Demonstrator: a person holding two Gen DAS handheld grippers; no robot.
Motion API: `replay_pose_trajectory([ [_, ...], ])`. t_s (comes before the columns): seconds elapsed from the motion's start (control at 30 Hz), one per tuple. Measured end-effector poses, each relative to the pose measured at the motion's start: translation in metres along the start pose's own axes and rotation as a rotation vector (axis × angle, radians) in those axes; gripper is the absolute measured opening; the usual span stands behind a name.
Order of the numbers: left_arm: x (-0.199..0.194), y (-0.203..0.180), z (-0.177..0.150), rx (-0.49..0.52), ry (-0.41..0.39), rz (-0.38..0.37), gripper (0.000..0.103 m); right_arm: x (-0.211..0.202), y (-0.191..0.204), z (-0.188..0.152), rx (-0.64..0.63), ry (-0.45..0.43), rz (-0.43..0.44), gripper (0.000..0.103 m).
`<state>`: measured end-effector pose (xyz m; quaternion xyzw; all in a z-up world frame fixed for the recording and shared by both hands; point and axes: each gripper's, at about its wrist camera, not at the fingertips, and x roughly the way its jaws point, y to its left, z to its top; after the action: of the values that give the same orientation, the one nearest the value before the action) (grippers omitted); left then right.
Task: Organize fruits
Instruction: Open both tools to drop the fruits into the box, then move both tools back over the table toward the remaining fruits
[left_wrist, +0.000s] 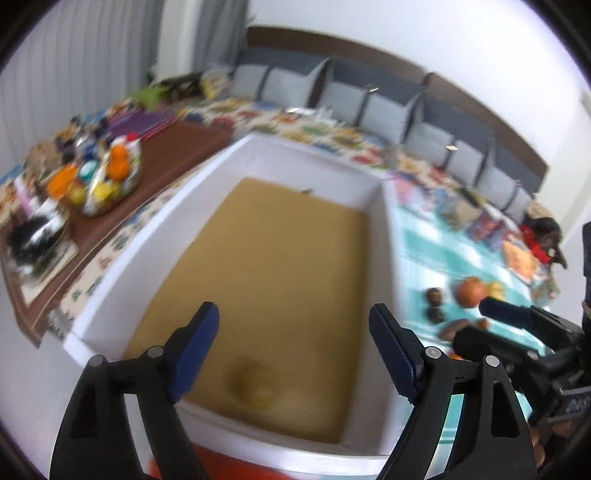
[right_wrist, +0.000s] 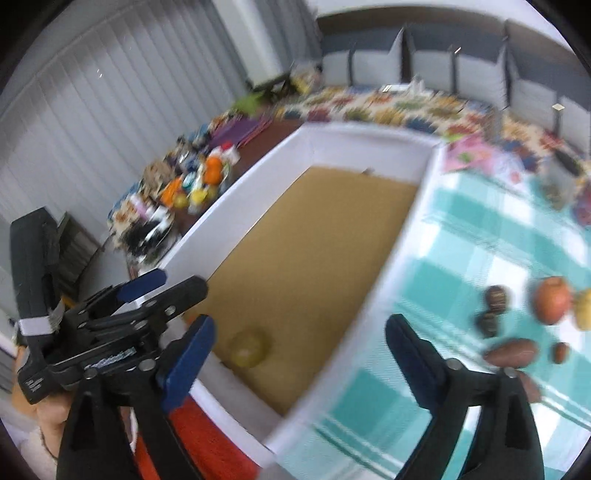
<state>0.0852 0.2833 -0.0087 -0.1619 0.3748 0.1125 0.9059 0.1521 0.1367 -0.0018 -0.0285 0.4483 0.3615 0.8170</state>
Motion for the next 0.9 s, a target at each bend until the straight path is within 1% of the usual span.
replay_pose_trajectory([
  [0.07, -0.012, -0.033, -0.004, 0.043, -0.031, -0.059, 0.087, -0.029, -0.016, -0.005, -0.005, -0.049, -0.050, 0.095],
  [0.1, -0.015, -0.045, -0.006, 0.058, -0.036, -0.076, 0.088, -0.043, -0.025, -0.010, -0.006, -0.071, -0.082, 0.096],
  [0.23, -0.026, -0.112, -0.028, 0.148, -0.038, -0.194, 0.089, -0.087, -0.063, -0.046, -0.009, -0.125, -0.200, 0.100],
  [0.27, -0.026, -0.125, -0.036, 0.168, -0.034, -0.216, 0.090, -0.098, -0.079, -0.065, -0.003, -0.133, -0.254, 0.100],
  [0.3, -0.025, -0.144, -0.049, 0.195, -0.031, -0.241, 0.090, -0.103, -0.090, -0.079, 0.007, -0.135, -0.288, 0.100],
  [0.33, -0.023, -0.156, -0.058, 0.212, -0.031, -0.253, 0.090, -0.108, -0.101, -0.095, 0.024, -0.135, -0.322, 0.100],
  [0.37, -0.020, -0.168, -0.069, 0.231, -0.029, -0.263, 0.090, -0.113, -0.119, -0.118, 0.057, -0.133, -0.374, 0.100],
  [0.4, -0.015, -0.180, -0.082, 0.248, -0.020, -0.273, 0.090, -0.116, -0.131, -0.131, 0.077, -0.134, -0.403, 0.100],
  [0.43, -0.006, -0.193, -0.098, 0.260, -0.009, -0.286, 0.090, -0.119, -0.146, -0.152, 0.110, -0.135, -0.454, 0.100],
  [0.47, 0.002, -0.201, -0.111, 0.269, -0.002, -0.294, 0.090, -0.120, -0.157, -0.166, 0.139, -0.133, -0.490, 0.100],
  [0.53, 0.018, -0.213, -0.133, 0.287, 0.018, -0.296, 0.090, -0.123, -0.177, -0.195, 0.217, -0.136, -0.536, 0.100],
  [0.67, 0.048, -0.227, -0.166, 0.316, 0.093, -0.302, 0.090, -0.125, -0.202, -0.231, 0.288, -0.155, -0.594, 0.100],
  [0.77, 0.057, -0.231, -0.186, 0.345, 0.115, -0.281, 0.090, -0.119, -0.209, -0.239, 0.272, -0.161, -0.633, 0.100],
  [0.9, 0.067, -0.230, -0.199, 0.398, 0.124, -0.231, 0.090, -0.109, -0.213, -0.244, 0.278, -0.170, -0.635, 0.100],
])
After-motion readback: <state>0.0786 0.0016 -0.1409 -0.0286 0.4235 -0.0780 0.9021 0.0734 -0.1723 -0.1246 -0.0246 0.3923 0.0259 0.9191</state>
